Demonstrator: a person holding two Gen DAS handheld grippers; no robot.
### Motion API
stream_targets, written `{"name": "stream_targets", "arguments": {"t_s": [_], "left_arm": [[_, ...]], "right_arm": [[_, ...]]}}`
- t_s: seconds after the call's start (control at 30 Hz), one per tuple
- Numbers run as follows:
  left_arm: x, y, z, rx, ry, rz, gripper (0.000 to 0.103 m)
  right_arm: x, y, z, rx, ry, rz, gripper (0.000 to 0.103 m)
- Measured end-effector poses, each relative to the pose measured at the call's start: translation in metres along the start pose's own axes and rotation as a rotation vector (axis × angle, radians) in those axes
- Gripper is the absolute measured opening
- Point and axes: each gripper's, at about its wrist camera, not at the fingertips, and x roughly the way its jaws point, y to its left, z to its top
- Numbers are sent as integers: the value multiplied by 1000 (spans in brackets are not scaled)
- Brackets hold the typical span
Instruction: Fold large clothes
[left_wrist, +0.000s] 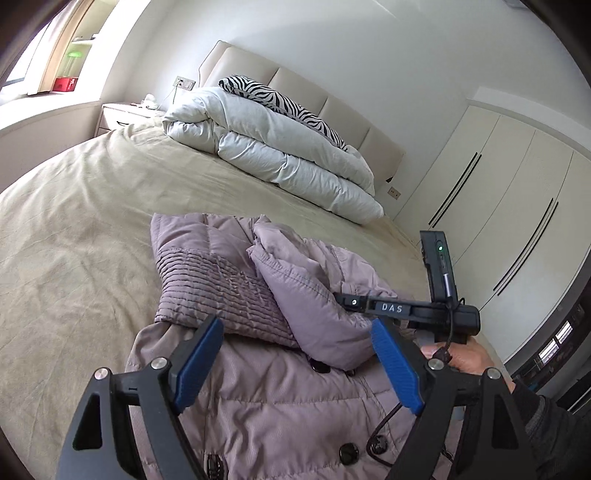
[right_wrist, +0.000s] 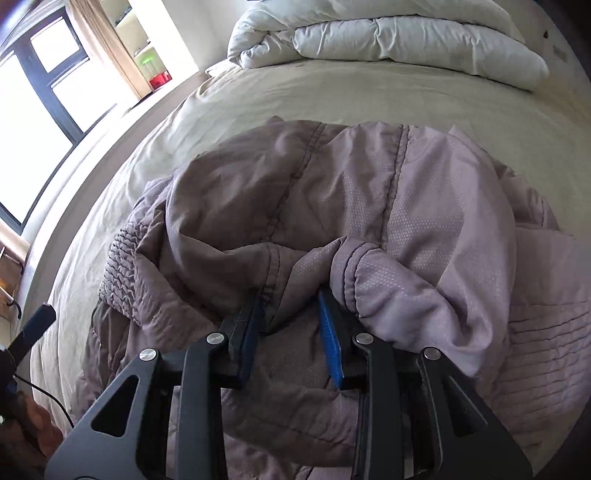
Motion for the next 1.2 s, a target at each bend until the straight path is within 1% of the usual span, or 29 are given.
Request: {"name": "stream_targets", "arguments": {"t_s": [0.07, 0.13, 0.17, 0.2, 0.23, 0.27, 0.3, 0.33, 0.43, 0.5, 0.57, 0.63, 0.7, 0.77, 0.8, 0.83, 0.87, 0.93, 1.0, 1.07, 1.1, 1.17, 1.2], "left_arm": [[-20, -1, -13, 13, 18, 23, 88], [-41, 3, -28, 5, 36, 39, 90], [-52, 7, -36, -1, 47, 51, 92], [-61, 11, -44, -9, 60, 69, 95], [-71, 16, -52, -23, 73, 84, 95], [-80, 21, -59, -44, 87, 89, 95], [-90, 26, -66, -67, 97, 88, 95], [-99, 31, -72, -91, 108, 92, 96], [-125, 43, -87, -124, 157, 131, 97], [-146, 48, -95, -132, 169, 129, 97], [-168, 51, -100, -131, 175, 126, 97], [-193, 55, -102, -123, 170, 120, 97], [-220, 59, -103, -106, 157, 126, 97], [-241, 62, -104, -79, 169, 161, 101], [-248, 64, -107, -69, 191, 182, 103], [-251, 68, -112, -69, 228, 197, 103], [-252, 72, -119, -78, 271, 196, 103], [-248, 76, -138, -109, 339, 164, 103], [-237, 76, -160, -140, 409, 118, 102], [-224, 71, -178, -137, 454, 105, 101], [-218, 70, -185, -146, 470, 95, 99], [-206, 72, -197, -207, 502, 59, 91], [-202, 72, -202, -233, 514, 37, 85]], "right_arm": [[-49, 11, -7, -32, -161, -21, 30], [-107, 26, -26, -84, -344, -20, 32], [-135, 34, -38, -109, -426, -20, 41], [-161, 41, -52, -131, -493, -32, 82], [-187, 49, -69, -145, -572, -50, 103], [-213, 54, -89, -163, -671, -55, 103], [-233, 58, -102, -191, -731, -54, 103], [-246, 61, -113, -208, -728, -50, 103], [-276, 67, -138, -185, -635, -6, 103], [-292, 70, -165, -154, -575, 47, 103], [-303, 66, -193, -118, -518, 47, 103], [-314, 56, -223, -85, -456, 28, 103], [-320, 38, -252, -48, -400, 11, 103], [-326, 17, -282, 14, -348, 7, 103], [-326, 4, -296, 60, -318, 5, 103], [-328, -9, -310, 115, -289, 13, 103], [-331, -22, -323, 171, -270, 31, 103], [-336, -47, -349, 279, -255, 60, 103], [-341, -64, -372, 346, -242, 76, 103], [-345, -76, -390, 377, -213, 58, 103], [-346, -80, -397, 386, -195, 50, 103], [-347, -90, -416, 417, -154, 35, 103], [-348, -95, -424, 433, -135, 29, 103]]}}
